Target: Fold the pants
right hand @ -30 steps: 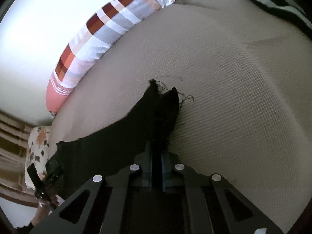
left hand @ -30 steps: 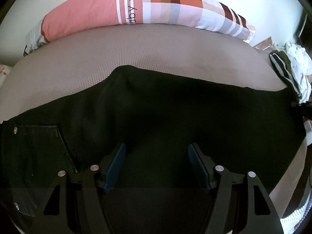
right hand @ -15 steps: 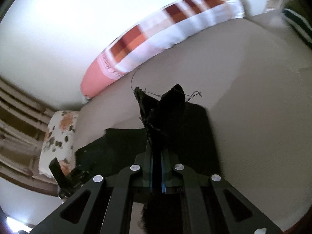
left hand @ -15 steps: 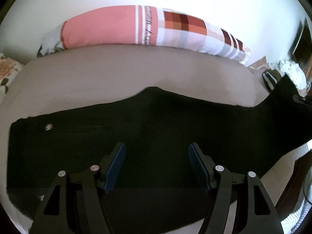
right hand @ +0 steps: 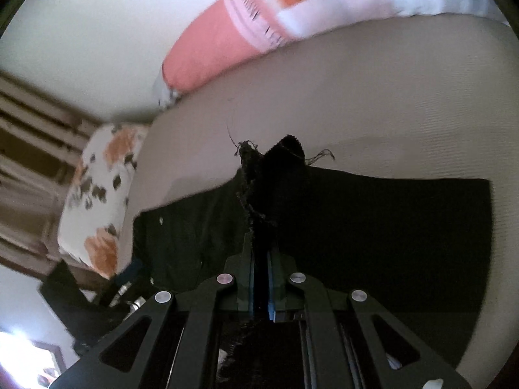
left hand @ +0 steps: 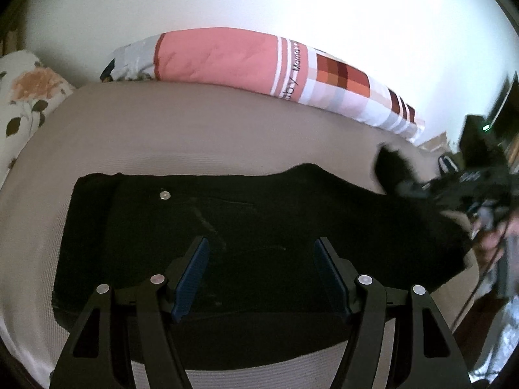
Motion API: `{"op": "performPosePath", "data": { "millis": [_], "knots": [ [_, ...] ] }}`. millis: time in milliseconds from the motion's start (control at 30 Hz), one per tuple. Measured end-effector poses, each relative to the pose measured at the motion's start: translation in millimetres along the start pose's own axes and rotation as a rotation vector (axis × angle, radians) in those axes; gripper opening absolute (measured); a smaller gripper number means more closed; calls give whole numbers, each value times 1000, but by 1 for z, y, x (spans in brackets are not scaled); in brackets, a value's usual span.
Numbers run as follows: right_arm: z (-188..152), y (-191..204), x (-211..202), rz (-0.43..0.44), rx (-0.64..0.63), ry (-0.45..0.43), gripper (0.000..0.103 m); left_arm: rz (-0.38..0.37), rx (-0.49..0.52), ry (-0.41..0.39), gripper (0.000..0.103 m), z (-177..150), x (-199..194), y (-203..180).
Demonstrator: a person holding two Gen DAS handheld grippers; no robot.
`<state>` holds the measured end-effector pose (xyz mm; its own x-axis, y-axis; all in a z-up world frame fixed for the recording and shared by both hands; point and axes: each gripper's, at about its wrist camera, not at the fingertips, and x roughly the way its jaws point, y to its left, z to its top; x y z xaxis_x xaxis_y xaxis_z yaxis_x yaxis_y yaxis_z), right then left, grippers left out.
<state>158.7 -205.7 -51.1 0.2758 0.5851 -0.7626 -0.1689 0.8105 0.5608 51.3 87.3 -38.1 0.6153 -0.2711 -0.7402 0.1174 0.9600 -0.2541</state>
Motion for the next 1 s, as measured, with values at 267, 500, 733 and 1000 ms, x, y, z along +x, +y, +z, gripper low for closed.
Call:
{"op": "performPosePath", "data": {
  "millis": [267, 500, 733, 1000],
  "knots": [
    [-13, 28, 72, -88, -89, 61, 8, -45, -24, 3, 68, 2, -1, 9],
    [-19, 26, 60, 11, -91, 64, 30, -132, -26, 58, 68, 3, 9, -4],
    [-39, -7, -10, -16, -70, -58, 36, -341, -99, 214, 68, -1, 37, -22],
    [-71, -62, -57, -55, 38, -125, 38, -374, -237, 391, 54, 1, 81, -25]
  ]
}}
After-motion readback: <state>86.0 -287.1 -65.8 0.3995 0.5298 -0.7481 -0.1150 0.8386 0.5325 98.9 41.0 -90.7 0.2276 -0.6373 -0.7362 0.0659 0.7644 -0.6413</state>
